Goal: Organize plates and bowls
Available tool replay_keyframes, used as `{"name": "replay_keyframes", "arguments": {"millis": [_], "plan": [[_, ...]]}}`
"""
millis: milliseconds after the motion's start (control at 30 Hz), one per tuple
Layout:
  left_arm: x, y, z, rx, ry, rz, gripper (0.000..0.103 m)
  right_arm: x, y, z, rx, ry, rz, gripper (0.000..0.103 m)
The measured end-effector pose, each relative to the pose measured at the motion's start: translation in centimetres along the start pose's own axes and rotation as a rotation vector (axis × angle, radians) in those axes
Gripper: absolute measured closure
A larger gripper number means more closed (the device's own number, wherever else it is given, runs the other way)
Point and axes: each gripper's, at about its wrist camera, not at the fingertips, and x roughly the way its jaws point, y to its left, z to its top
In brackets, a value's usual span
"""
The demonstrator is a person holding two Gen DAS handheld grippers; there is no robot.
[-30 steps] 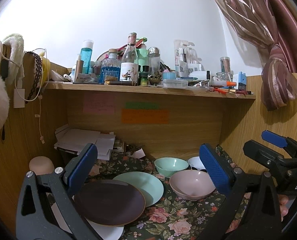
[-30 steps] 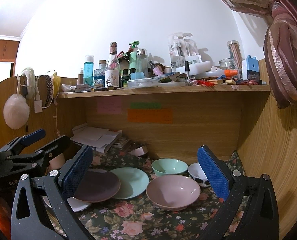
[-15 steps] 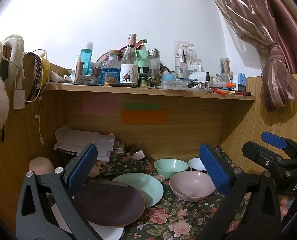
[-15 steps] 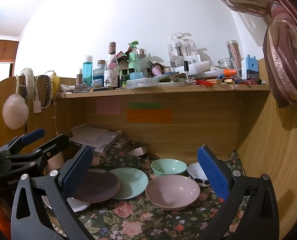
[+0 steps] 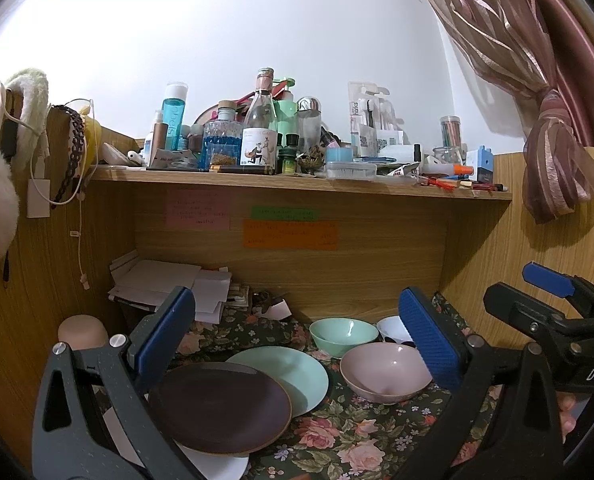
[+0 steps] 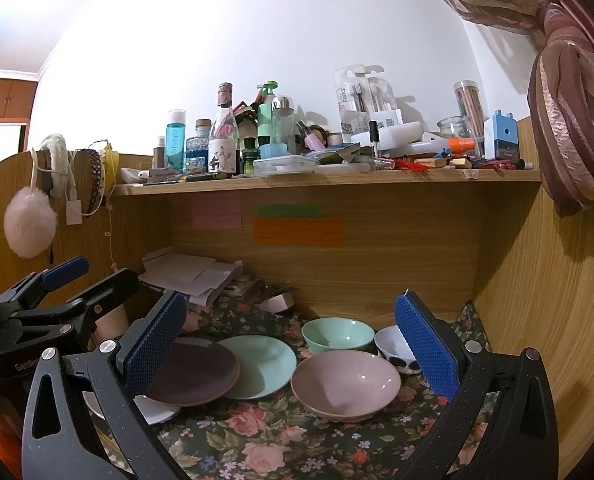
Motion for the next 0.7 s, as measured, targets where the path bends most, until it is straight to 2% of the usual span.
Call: {"name": "replay_keyframes", "arguments": {"millis": [433, 700], "plan": [[1.4, 1.0, -0.7, -0.013, 0.042, 0.010, 0.000, 2.0, 0.2, -0.5, 0.000, 0.039, 0.005, 0.000], [4.2, 3.9, -2.5, -0.048, 0.152, 0.037, 0.000, 5.7, 0.8, -2.1, -0.023, 0.111, 0.029, 0.000]]}}
